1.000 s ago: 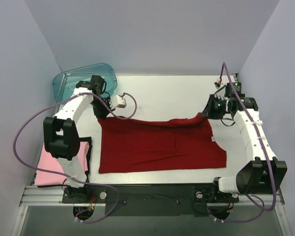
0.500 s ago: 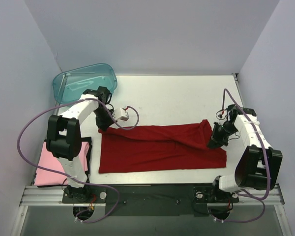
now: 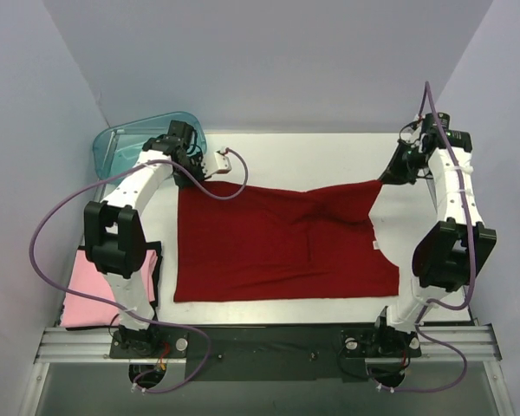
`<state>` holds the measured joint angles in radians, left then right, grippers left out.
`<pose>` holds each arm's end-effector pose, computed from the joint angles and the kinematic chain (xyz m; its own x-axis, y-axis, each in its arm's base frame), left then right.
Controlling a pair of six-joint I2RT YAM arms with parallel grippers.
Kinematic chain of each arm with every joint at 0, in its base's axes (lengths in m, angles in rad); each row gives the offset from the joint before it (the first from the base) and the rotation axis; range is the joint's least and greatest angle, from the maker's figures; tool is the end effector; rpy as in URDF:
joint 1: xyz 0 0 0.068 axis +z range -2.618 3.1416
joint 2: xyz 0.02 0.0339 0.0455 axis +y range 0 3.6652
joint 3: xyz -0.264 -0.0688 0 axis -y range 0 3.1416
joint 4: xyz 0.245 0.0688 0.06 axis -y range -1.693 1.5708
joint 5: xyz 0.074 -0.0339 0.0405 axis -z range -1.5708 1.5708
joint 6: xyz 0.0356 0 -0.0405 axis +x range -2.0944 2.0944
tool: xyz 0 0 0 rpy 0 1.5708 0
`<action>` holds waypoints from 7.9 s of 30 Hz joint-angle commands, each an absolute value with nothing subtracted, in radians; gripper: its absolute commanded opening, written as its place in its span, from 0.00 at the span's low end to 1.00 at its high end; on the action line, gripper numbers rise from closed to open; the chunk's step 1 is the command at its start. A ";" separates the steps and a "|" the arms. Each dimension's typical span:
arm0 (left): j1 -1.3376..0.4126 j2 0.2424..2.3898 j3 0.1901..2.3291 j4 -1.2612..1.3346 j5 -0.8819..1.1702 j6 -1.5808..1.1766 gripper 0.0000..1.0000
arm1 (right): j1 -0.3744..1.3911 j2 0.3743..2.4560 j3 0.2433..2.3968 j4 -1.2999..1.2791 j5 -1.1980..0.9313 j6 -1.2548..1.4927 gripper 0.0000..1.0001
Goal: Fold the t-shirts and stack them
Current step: Fold the other side of the tshirt into a rectangle
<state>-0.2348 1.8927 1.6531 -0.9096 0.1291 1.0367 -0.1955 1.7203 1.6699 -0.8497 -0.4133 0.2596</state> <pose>0.3884 -0.0976 0.2644 -0.2091 0.9277 -0.3094 0.9073 0.3020 0.2924 0.3690 -0.0585 0.3386 -0.7599 0.3901 -0.5199 0.1325 0.8761 0.4636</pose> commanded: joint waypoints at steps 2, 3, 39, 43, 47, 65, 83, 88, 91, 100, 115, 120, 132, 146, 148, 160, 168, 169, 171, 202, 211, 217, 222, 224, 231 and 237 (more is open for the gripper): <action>-0.233 1.868 1.649 -0.861 0.097 1.035 0.00 | -0.216 1.708 1.746 -0.911 -0.344 0.301 0.00; -0.233 1.855 1.632 -0.851 0.086 1.035 0.00 | -0.222 1.671 1.747 -0.911 -0.315 0.301 0.00; -0.293 1.864 1.331 -1.150 0.086 1.138 0.00 | -0.359 1.496 0.910 -0.804 -0.291 0.336 0.00; -0.296 1.893 1.385 -1.201 0.119 1.121 0.00 | -0.359 1.508 0.885 -0.788 -0.304 0.336 0.00; -0.299 1.885 1.413 -1.288 0.204 1.150 0.25 | -0.362 1.505 0.884 -0.790 -0.265 0.331 0.00; -0.129 2.057 1.726 -1.094 0.282 0.983 0.60 | -0.087 1.804 1.472 -0.702 -0.159 0.293 0.42; -0.170 2.160 1.609 -0.999 0.327 1.112 0.68 | 0.041 2.138 1.687 -0.876 0.130 0.146 0.24; -0.183 2.157 1.577 -1.031 0.354 1.124 0.44 | 0.048 2.143 1.697 -0.877 0.161 0.123 0.23; -0.181 2.146 1.566 -1.081 0.380 1.140 0.18 | 0.041 2.145 1.686 -0.877 0.170 0.120 0.11; -0.135 2.072 1.537 -1.083 0.351 1.077 0.00 | -0.102 2.051 1.648 -0.836 0.008 0.181 0.00; -0.130 2.013 1.519 -1.046 0.348 1.045 0.00 | -0.238 1.957 1.451 -0.769 -0.285 0.225 0.30; -0.130 2.032 1.539 -1.081 0.357 1.040 0.00 | -0.230 1.971 1.347 -0.714 -0.340 0.226 0.36; -0.132 2.031 1.560 -1.082 0.357 1.012 0.20 | -0.046 1.835 1.293 -0.728 -0.005 0.302 0.00; -0.138 2.048 1.578 -1.065 0.336 1.011 0.19 | 0.405 1.801 1.245 -0.868 0.138 0.425 0.30; -0.137 2.048 1.578 -1.065 0.334 1.009 0.20 | 0.428 1.818 1.281 -0.873 0.114 0.413 0.33; -0.143 2.062 1.589 -1.058 0.334 1.009 0.20 | 0.494 1.686 1.331 -0.842 -0.044 0.212 0.40; -0.144 2.059 1.649 -1.055 0.367 0.971 0.24 | 0.005 1.710 1.377 -0.805 -0.153 0.267 0.48; -0.146 2.057 1.654 -1.054 0.380 0.959 0.25 | -0.036 1.745 1.396 -0.798 -0.167 0.270 0.48; -0.146 2.045 1.669 -1.045 0.408 0.934 0.31 | -0.100 1.797 1.417 -0.767 -0.207 0.284 0.48; -0.253 1.979 1.761 -0.894 0.502 0.693 0.39 | 0.155 1.586 1.065 -0.517 -0.046 0.481 0.00; -0.359 1.983 1.767 -0.841 0.551 0.663 0.39 | 0.325 1.675 1.022 -0.459 -0.089 0.558 0.00; -0.373 1.977 1.755 -0.816 0.551 0.629 0.39 | 0.367 1.665 1.005 -0.462 -0.124 0.522 0.21; -0.370 1.959 1.723 -0.821 0.520 0.652 0.38 | 0.431 1.583 1.005 -0.515 -0.103 0.460 0.32; -0.365 1.953 1.714 -0.822 0.508 0.661 0.38 | 0.451 1.545 1.034 -0.555 -0.084 0.416 0.34; -0.334 1.945 1.695 -0.828 0.491 0.684 0.38 | 0.365 1.518 1.172 -0.739 -0.054 0.192 0.44; -0.266 1.948 1.689 -0.867 0.460 0.742 0.39 | 0.178 1.630 1.264 -0.762 -0.156 0.016 0.52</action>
